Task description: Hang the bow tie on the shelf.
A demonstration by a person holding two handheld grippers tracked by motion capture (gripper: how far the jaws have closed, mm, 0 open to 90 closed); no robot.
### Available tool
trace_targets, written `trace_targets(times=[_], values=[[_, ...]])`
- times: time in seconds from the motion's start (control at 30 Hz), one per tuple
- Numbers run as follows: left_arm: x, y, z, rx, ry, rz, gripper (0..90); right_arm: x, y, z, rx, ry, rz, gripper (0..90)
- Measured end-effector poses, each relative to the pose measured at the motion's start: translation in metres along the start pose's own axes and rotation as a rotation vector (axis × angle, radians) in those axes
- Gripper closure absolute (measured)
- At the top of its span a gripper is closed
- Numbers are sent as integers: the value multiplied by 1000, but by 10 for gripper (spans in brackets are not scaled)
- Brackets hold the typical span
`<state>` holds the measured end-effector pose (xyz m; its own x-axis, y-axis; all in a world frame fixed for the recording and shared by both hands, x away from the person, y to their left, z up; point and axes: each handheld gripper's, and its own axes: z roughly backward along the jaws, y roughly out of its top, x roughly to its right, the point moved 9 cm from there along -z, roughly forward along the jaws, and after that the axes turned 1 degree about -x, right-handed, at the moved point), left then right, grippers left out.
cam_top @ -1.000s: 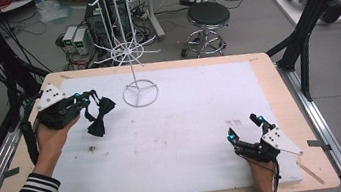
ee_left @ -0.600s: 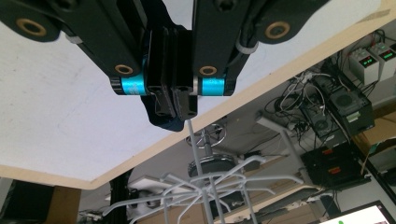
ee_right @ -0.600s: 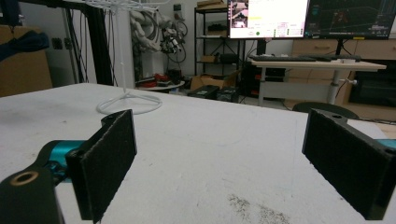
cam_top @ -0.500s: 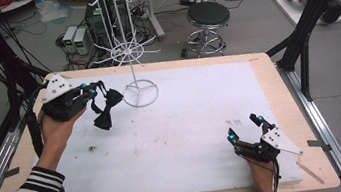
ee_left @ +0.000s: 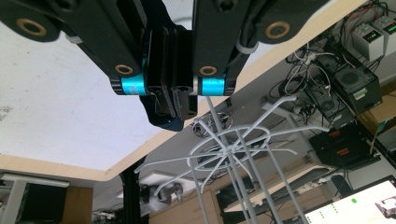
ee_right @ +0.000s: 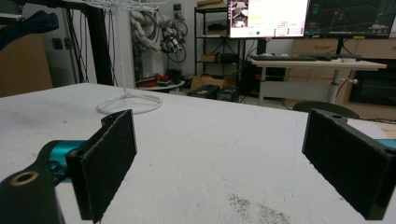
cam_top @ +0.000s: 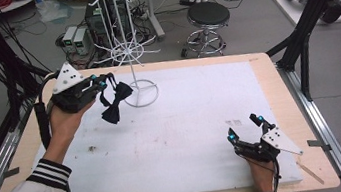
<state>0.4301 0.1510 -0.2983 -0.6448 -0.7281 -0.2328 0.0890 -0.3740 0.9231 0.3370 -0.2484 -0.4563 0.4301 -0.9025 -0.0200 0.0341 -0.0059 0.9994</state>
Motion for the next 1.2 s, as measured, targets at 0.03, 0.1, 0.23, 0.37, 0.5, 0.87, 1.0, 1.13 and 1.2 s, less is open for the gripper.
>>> trace_targets(times=[0.03,0.1,0.23,0.37,0.5,0.87,1.0,1.13,1.2], values=[[1,2,-2,1,2,-1,875,1,1,0,5,-1,7,90],[-1,4,-5,-2,8,-1,875,0,0,0,0,0,0,91],[-3,7,-10,-4,11,8,875,1,0,0,4,-1,4,90],[-4,9,-14,-8,13,5,875,1,1,0,4,0,6,90],[-4,12,-18,-9,12,-2,875,1,1,0,5,-1,8,90],[-10,17,-28,-17,20,-12,874,0,1,0,5,0,3,91],[-14,16,-35,-17,23,-17,875,1,1,0,6,-1,6,90],[-16,13,-40,-26,27,-34,874,1,0,0,5,-1,8,90],[-17,13,-42,-25,26,-37,875,1,1,0,5,-2,4,90]])
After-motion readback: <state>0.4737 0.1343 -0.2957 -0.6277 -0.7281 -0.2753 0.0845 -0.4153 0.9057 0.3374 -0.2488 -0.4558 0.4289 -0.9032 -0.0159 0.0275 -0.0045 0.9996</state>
